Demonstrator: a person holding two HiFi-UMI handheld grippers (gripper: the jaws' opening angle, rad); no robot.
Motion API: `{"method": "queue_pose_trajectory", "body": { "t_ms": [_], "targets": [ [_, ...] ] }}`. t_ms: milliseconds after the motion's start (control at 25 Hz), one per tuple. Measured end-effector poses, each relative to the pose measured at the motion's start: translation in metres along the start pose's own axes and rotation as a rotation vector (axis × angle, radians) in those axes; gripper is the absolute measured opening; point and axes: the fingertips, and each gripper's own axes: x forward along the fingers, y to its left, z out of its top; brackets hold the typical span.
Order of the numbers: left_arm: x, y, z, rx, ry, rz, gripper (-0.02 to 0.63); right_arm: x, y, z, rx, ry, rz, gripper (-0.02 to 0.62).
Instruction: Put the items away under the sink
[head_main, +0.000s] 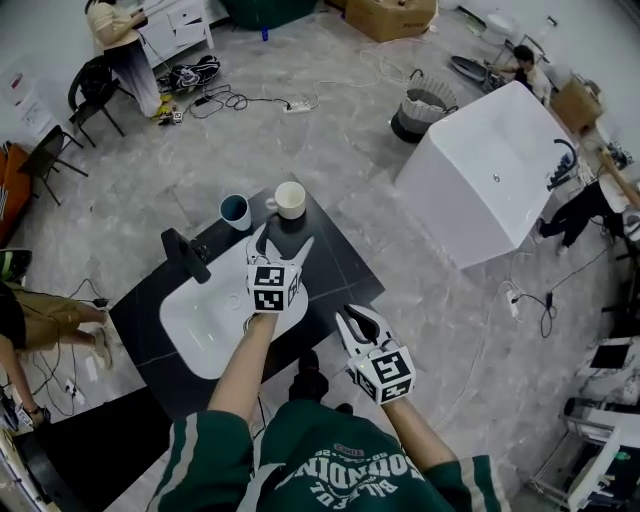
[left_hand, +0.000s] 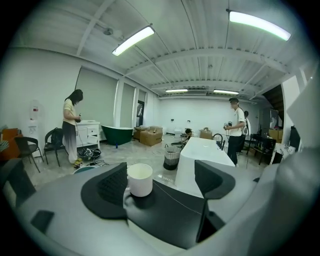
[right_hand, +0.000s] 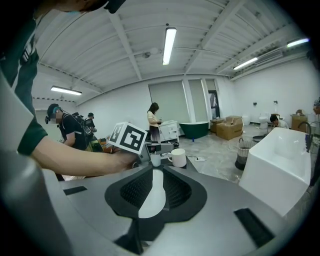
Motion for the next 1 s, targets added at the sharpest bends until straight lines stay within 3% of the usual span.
{"method": "queue_pose_trajectory", "body": {
  "t_ms": [560, 1000],
  "targets": [
    [0.094, 0.045, -0.023, -0.028, 0.073, 0.017, 0.419, 0.034, -0.033, -0.011, 0.039, 0.041, -0.028, 0.077],
    [0.157, 0.066, -0.052, -0.033, 0.178, 0.029, 0.440, 0.048, -0.050, -0.035, 0.102, 0.090, -0.048, 0.077]
  ]
}}
